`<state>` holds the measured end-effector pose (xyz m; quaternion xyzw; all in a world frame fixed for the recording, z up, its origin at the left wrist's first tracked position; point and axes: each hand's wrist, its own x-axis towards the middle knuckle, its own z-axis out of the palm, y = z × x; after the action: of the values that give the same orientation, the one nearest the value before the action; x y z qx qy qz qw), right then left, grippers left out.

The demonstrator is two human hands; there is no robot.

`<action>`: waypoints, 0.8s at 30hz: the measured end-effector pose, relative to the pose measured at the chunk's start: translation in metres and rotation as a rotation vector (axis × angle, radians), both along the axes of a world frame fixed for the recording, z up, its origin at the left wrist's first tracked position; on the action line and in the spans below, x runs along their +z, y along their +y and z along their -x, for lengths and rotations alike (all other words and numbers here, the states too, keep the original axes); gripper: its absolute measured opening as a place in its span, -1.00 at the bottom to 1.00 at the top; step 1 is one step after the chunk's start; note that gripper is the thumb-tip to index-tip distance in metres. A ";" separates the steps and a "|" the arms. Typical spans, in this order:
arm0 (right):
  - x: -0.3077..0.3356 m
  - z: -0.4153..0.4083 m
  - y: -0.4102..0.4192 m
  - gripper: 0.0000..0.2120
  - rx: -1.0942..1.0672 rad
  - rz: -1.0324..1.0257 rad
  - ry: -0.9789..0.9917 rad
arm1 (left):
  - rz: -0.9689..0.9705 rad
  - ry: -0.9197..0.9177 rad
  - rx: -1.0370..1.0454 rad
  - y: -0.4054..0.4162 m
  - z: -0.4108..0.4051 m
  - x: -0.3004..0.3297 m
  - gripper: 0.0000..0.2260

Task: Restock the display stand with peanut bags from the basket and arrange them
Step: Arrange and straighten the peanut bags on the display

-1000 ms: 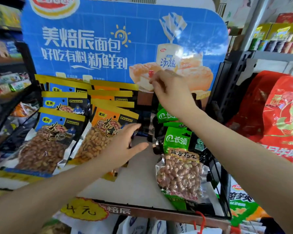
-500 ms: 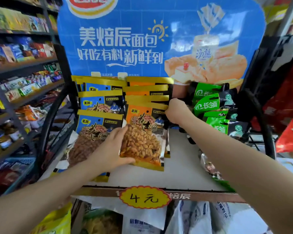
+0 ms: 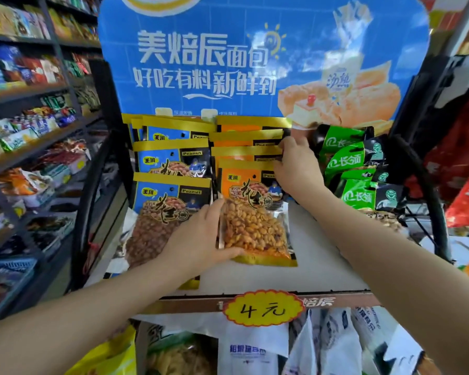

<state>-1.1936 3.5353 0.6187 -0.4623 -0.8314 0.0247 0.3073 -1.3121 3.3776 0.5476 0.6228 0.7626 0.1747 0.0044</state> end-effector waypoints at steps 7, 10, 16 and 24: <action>-0.008 0.073 -0.045 -0.74 0.474 -0.007 -0.333 | 0.221 0.245 -0.058 -0.056 0.055 0.009 -0.03; -0.022 0.101 -0.044 -0.72 0.416 -0.006 -0.407 | 0.338 0.247 -0.054 -0.068 0.071 0.005 -0.02; -0.019 0.119 -0.039 -0.79 0.358 -0.067 -0.299 | 0.294 0.177 -0.047 -0.067 0.082 -0.006 -0.04; 0.013 0.126 -0.032 -0.72 0.283 -0.235 -0.223 | 0.139 0.253 -0.043 -0.044 0.084 -0.010 -0.10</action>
<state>-1.3194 3.5030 0.6313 -0.3016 -0.9141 -0.0807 0.2587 -1.3965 3.3338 0.5378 0.6543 0.7537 0.0417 -0.0449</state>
